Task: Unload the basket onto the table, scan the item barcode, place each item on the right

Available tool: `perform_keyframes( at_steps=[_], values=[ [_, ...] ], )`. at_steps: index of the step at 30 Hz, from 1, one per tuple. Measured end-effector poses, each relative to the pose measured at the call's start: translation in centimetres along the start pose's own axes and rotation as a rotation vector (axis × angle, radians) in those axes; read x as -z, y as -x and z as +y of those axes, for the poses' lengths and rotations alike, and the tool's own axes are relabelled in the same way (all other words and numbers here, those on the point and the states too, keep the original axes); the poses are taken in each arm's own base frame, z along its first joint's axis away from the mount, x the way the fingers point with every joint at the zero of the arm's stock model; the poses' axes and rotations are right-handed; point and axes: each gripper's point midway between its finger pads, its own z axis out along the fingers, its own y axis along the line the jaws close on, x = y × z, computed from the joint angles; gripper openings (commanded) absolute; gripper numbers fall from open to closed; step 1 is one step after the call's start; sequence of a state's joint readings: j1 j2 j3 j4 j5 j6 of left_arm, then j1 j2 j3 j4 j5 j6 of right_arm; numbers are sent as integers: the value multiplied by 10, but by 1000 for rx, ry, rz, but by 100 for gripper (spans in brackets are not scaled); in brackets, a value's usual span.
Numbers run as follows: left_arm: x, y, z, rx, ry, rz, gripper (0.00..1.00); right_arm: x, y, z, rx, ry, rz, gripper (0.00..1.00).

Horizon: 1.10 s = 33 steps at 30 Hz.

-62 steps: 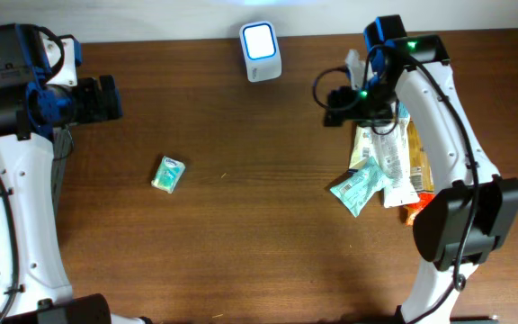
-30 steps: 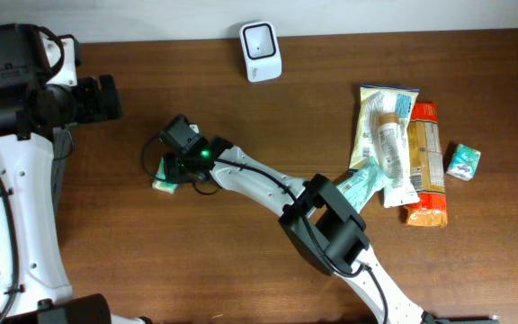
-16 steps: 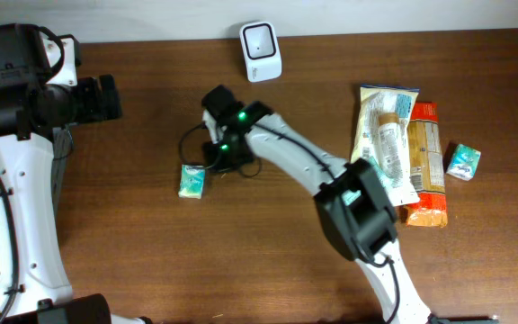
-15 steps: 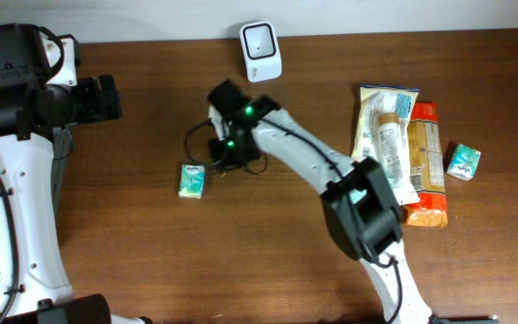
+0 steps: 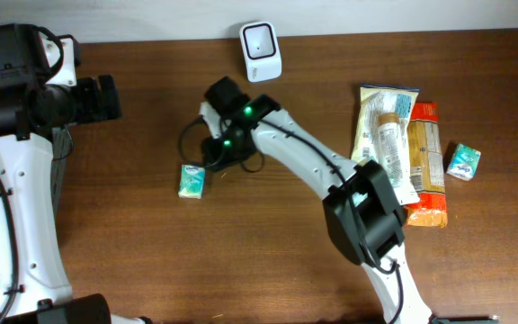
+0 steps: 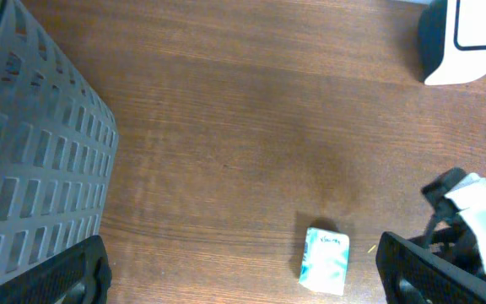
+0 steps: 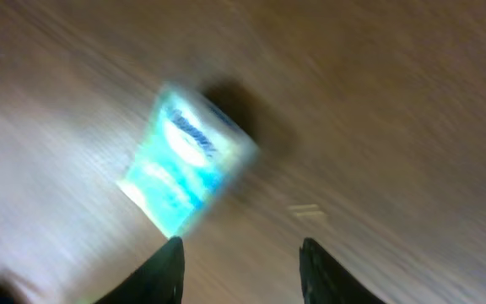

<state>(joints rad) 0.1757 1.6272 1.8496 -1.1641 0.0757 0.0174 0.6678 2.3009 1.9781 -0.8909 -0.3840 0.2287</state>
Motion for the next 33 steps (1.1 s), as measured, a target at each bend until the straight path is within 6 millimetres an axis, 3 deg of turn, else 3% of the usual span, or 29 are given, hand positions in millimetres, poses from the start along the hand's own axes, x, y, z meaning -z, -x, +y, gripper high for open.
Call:
perform_keyframes(
  at_steps=[4,7,11,14,16,19,23,27,30,33],
  values=[
    [0,0,0,1,0,0,99,-13,22,52,22,48,-123,48],
    [0,0,0,1,0,0,99,-22,27,85,-7,60,-180,51],
    [0,0,0,1,0,0,99,-42,18,99,-32,55,-171,52],
    [0,0,0,1,0,0,99,-65,0,97,-59,33,-111,51],
    [0,0,0,1,0,0,99,-68,-20,87,-87,-13,-33,51],
    [0,0,0,1,0,0,99,-69,-33,77,-105,-62,14,51],
    [0,0,0,1,1,0,99,-65,-39,61,-131,-109,42,51],
    [0,0,0,1,0,0,99,-54,-41,29,-176,-137,86,51],
    [0,0,0,1,1,0,99,-44,-38,5,-196,-114,113,51],
    [0,0,0,1,1,0,99,-37,-35,-5,-201,-77,124,52]
  ],
)
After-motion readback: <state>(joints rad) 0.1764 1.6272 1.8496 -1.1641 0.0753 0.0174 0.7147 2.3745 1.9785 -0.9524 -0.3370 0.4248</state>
